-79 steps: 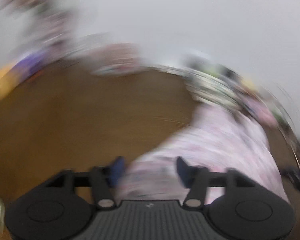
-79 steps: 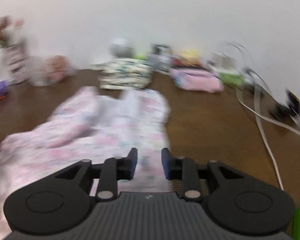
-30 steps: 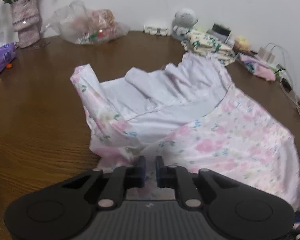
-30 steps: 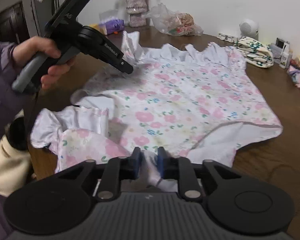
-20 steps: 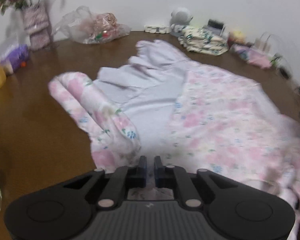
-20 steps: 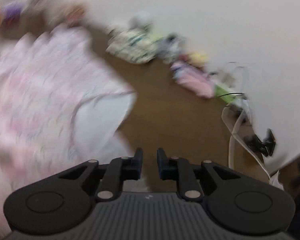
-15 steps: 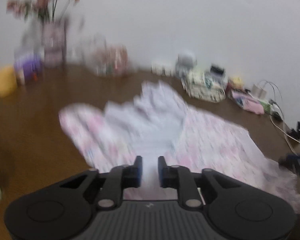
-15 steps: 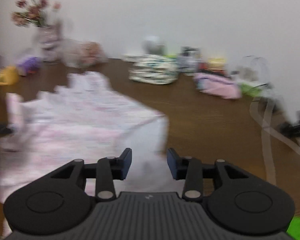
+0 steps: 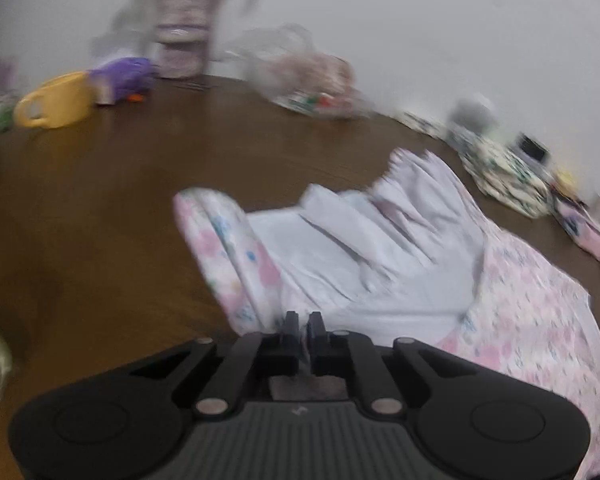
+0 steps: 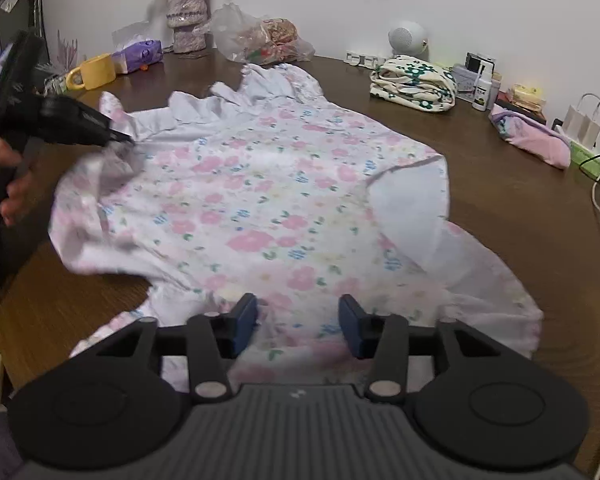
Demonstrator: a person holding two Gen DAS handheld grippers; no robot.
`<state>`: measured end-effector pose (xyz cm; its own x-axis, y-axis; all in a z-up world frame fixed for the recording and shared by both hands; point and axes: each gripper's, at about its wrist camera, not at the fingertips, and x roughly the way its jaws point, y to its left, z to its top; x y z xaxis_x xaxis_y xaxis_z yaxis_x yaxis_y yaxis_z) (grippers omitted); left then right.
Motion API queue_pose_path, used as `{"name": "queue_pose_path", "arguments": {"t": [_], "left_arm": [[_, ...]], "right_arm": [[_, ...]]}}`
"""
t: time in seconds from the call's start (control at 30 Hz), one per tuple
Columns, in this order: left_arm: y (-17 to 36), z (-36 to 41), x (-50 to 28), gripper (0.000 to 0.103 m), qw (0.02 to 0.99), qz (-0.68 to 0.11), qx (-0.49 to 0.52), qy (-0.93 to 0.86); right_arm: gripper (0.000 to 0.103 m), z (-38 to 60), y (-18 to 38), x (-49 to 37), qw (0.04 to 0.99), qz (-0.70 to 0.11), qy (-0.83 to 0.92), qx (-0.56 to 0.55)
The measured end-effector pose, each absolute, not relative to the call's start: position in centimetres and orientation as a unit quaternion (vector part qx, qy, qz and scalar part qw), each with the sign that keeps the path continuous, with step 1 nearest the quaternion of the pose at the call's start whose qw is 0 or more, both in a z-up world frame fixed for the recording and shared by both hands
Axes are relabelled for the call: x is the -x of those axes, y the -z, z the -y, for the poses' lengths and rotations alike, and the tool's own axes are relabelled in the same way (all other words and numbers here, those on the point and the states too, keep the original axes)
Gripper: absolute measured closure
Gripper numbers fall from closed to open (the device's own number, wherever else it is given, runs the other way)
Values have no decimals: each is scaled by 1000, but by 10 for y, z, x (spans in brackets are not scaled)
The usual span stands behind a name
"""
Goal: Fold clothes
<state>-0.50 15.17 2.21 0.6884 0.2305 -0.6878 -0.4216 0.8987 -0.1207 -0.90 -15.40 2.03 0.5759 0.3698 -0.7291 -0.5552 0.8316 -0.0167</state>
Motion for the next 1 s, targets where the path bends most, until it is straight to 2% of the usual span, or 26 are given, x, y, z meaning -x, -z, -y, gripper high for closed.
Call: {"name": "queue_pose_path", "arguments": {"t": [0.17, 0.2, 0.3, 0.37, 0.4, 0.43, 0.5, 0.67, 0.7, 0.8, 0.87, 0.93, 1.0], "left_arm": [[-56, -146, 47, 87, 924, -278, 144, -218], [-62, -145, 47, 82, 931, -268, 147, -200], [-66, -130, 27, 61, 947, -285, 120, -85], [-56, -111, 4, 61, 944, -318, 94, -7], [-50, -100, -7, 65, 937, -341, 74, 8], [-45, -93, -13, 80, 931, -361, 59, 13], [-34, -82, -19, 93, 916, -398, 38, 30], [-15, -102, 19, 97, 905, -423, 27, 7], [-15, -110, 28, 99, 904, -426, 37, -6], [-22, -123, 53, 97, 906, -415, 81, -18], [-32, -121, 69, 88, 918, -389, 71, -22], [-45, -121, 82, 69, 932, -354, 75, 4], [-51, -120, 90, 56, 937, -337, 78, 58]], "right_arm": [[41, 173, -22, -5, 890, -377, -216, 138], [41, 176, -22, -7, 890, -379, -214, 137], [41, 180, -22, -15, 890, -379, -207, 144], [41, 180, -22, -20, 891, -377, -202, 151], [41, 182, -22, -23, 892, -377, -200, 150], [41, 184, -22, -26, 893, -378, -198, 146], [41, 188, -21, -31, 894, -379, -194, 139], [41, 202, -20, -43, 903, -379, -159, 126], [41, 203, -20, -46, 904, -379, -154, 123], [45, 202, -20, -51, 911, -371, -118, 139], [47, 200, -28, -48, 918, -355, -104, 147], [47, 202, -43, -36, 925, -335, -148, 107], [47, 200, -56, -20, 920, -325, -214, 51]]}}
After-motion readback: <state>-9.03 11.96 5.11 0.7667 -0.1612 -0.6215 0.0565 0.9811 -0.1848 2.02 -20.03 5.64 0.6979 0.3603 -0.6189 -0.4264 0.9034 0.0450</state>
